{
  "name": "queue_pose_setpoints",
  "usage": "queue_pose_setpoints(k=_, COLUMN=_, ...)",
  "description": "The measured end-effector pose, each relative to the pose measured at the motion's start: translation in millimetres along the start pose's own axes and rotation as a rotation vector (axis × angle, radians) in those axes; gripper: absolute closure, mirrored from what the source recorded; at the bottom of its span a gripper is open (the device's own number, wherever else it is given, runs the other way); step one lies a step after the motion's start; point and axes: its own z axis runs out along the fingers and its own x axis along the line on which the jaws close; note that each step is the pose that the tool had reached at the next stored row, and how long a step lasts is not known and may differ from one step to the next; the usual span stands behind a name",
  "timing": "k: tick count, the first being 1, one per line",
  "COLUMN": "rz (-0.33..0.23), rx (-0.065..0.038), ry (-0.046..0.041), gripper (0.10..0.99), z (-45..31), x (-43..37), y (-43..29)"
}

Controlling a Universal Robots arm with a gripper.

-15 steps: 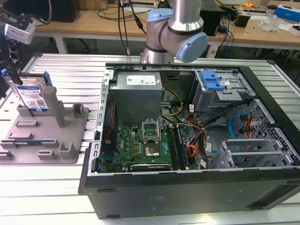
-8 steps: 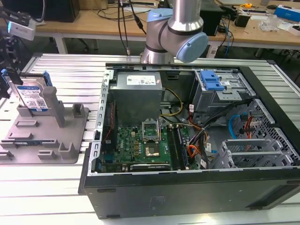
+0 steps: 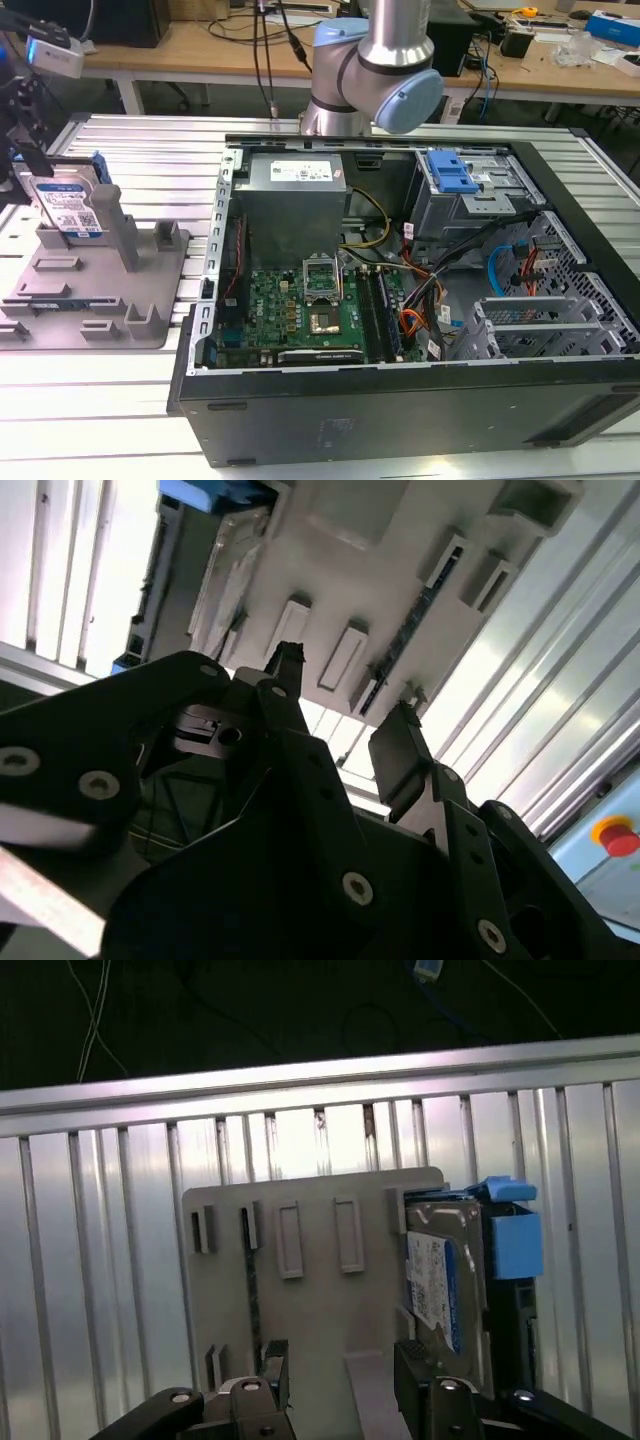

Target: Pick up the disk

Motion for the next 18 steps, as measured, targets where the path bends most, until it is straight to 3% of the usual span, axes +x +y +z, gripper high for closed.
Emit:
queue_pose_setpoints(k=1, rz=0.000, rx=0.000, ry=0.0016, gripper=0.545, z=0.0, x=-8.2, y=0.9)
queue_pose_setpoints(k=4, rz=0.000, rx=0.000, ry=0.0040, gripper=0.545, z=-0.8, x=-22.4, y=2.6)
queue_pose_setpoints(k=7, rz=0.000, rx=0.001, ry=0.0124, gripper=0.545, z=-9.3, x=-39.5, y=6.0)
queue_pose_setpoints(k=10, rz=0.000, rx=0.002, ry=0.0181, gripper=0.545, z=-16.1, x=-44.0, y=14.1)
queue_pose_setpoints(k=14, rz=0.000, rx=0.002, ry=0.0204, gripper=0.545, z=-17.5, x=-44.3, y=28.6)
queue_pose_setpoints(k=18, rz=-0.001, rx=0.002, ry=0.0206, gripper=0.545, z=-17.4, x=-60.6, y=37.3)
